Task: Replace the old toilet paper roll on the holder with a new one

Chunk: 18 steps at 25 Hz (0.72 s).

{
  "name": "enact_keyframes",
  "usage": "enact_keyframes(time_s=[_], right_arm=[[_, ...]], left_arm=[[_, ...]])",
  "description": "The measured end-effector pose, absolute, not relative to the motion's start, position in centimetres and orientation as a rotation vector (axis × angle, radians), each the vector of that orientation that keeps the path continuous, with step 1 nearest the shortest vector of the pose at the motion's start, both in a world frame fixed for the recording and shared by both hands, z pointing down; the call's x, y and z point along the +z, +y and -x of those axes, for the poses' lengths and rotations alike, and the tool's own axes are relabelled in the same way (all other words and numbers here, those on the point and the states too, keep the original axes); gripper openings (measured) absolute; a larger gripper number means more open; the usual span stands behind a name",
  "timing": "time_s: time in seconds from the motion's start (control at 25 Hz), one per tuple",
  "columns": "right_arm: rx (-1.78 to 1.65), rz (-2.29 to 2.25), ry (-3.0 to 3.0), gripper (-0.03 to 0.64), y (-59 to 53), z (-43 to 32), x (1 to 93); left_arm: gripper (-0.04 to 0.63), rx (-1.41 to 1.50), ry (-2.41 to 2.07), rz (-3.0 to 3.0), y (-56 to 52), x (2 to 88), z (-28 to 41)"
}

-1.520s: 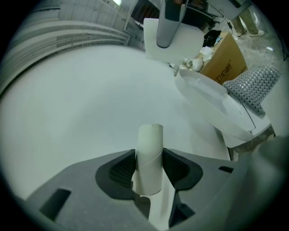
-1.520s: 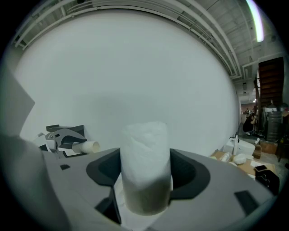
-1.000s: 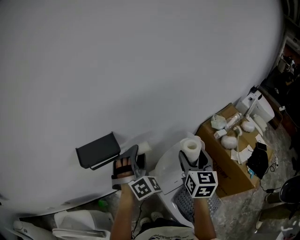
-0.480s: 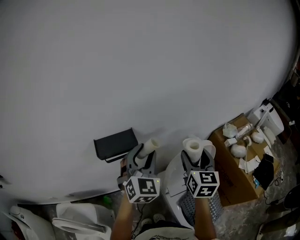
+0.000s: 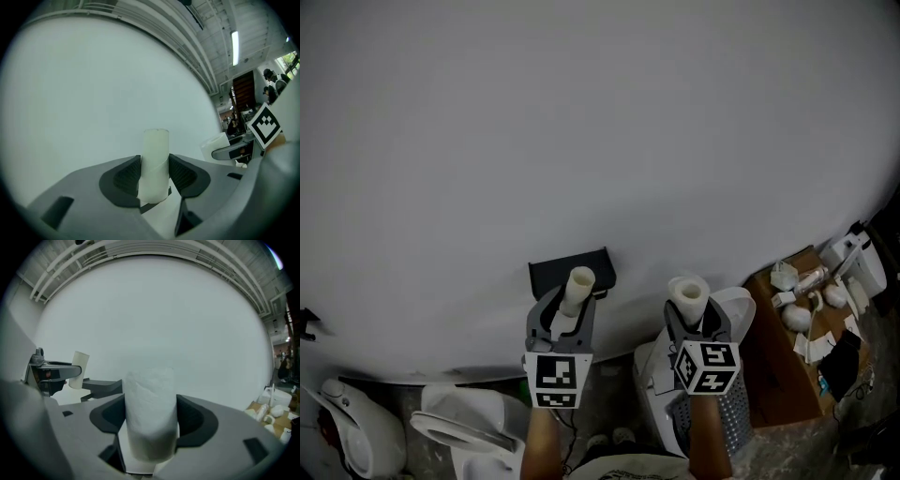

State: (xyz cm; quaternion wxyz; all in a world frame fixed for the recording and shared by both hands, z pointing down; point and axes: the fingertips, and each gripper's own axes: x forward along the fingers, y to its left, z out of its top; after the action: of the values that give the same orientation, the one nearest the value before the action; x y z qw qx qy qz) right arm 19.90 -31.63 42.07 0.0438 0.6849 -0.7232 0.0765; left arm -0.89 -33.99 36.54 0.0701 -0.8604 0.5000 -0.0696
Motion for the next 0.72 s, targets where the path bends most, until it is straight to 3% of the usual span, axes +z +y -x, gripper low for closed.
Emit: enact_keyframes(time_s=[0.32, 0.72], right_arm=[[0.229, -2.031, -2.280, 0.302, -32.5, -16.5, 42.1], [0.231, -1.979, -2.326, 0.302, -33.2, -14.0, 42.1]], left_arm=[[0.186, -0.023, 1.764, 2.626, -33.5, 37.0, 8.3], [0.186, 0.011, 1.846, 2.585, -33.2, 36.7, 11.5]])
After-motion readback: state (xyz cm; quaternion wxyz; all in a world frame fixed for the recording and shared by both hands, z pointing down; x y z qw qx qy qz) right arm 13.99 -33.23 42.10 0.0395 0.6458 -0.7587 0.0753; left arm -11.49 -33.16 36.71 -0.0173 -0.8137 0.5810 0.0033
